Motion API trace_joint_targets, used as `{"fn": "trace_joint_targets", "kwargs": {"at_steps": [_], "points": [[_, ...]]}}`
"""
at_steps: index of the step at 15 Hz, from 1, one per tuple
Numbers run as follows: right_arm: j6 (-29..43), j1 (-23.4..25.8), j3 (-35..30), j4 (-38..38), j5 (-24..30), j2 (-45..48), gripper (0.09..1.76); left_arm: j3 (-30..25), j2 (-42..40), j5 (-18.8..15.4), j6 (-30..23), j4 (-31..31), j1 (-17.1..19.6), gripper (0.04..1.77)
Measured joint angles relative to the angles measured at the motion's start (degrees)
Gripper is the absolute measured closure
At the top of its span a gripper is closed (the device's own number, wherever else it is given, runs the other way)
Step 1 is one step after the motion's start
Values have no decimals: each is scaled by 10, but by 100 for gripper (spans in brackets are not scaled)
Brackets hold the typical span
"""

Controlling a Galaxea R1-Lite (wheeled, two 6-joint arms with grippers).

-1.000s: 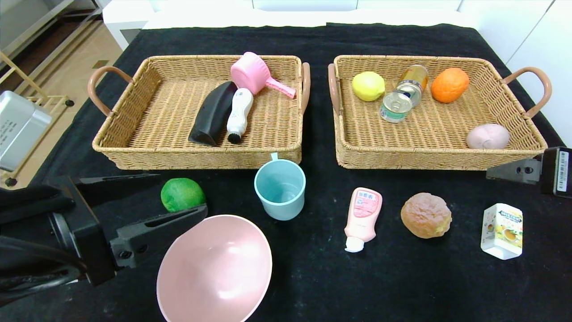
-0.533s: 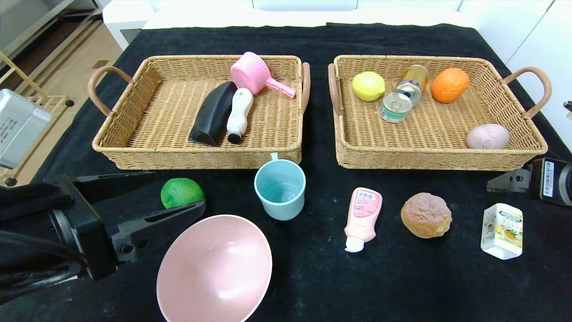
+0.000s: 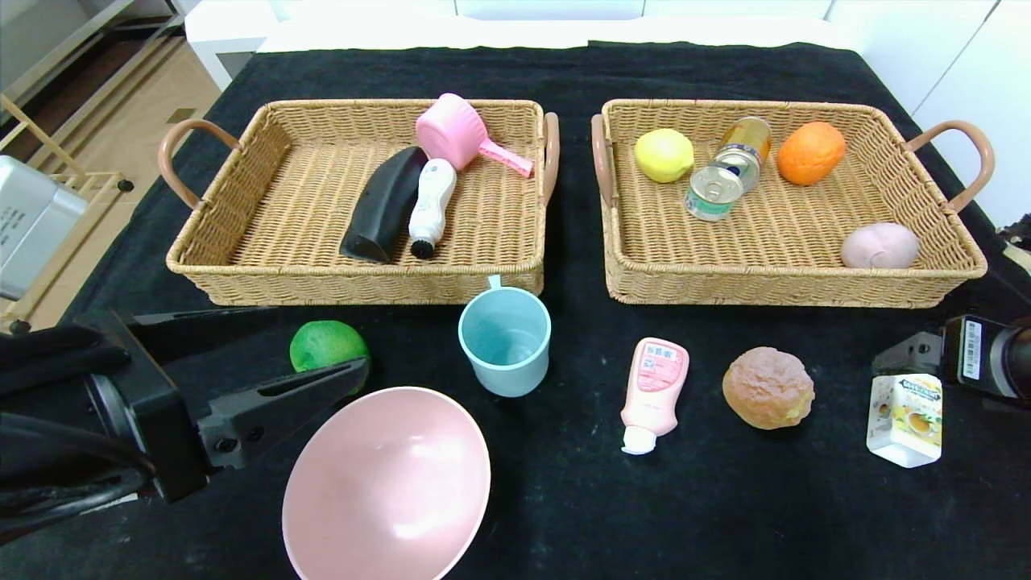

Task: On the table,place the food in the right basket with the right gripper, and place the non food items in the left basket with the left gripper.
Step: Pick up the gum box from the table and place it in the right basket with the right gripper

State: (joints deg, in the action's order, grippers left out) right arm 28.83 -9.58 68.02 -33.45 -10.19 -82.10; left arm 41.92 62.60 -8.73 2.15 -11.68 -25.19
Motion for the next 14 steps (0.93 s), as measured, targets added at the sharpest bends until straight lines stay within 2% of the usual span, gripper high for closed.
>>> {"fn": "trace_joint_targets", "kwargs": {"at_steps": [3,9,14], "points": [[6,24,-13,5,37,-10,14,0,0,0,0,0,0,9],[9,33,-54,64,41,-32,14,-1,0,0,0,1,0,9],[20,34,-60,72,41,-49,14,-1,0,-1,0,1,-1,9]]}}
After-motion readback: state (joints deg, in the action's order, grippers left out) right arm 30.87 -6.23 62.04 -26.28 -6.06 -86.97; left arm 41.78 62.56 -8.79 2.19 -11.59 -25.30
